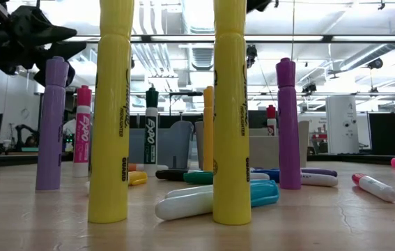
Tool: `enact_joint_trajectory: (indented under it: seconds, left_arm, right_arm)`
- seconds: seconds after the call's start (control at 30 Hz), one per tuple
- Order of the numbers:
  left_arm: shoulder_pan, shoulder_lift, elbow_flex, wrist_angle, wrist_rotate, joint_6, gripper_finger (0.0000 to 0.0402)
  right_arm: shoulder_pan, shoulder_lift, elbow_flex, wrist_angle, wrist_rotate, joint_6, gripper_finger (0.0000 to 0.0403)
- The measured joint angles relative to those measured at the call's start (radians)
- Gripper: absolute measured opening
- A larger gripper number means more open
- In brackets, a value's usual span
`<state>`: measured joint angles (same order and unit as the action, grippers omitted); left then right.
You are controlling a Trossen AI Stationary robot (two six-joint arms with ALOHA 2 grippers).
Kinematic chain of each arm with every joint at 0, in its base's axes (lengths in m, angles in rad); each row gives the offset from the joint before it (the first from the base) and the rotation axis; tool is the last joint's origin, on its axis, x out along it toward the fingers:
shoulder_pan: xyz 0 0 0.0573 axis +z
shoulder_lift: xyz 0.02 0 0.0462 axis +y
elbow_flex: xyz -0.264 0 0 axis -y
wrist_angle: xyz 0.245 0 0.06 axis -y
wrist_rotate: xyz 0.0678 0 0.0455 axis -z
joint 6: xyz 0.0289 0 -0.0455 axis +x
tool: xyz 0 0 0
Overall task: Pick & Place Markers
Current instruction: Put the large dark green marker pen into the white bin
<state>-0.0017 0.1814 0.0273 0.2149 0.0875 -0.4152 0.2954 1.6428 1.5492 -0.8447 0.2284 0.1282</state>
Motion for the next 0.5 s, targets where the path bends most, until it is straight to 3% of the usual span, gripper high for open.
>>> enact_joint_trajectory:
  seconds: [0.23, 0.5]
  left_arm:
    - [0.000, 0.006, 0.000, -0.002, 0.000, -0.022, 0.0105]
    - [0.000, 0.030, 0.045, -0.044, 0.000, -0.059, 0.0105]
  right_arm:
    - [-0.013, 0.076, 0.112, -0.115, -0.001, -0.019, 0.0155]
    - [-0.012, 0.069, 0.097, -0.165, 0.000, 0.038, 0.0155]
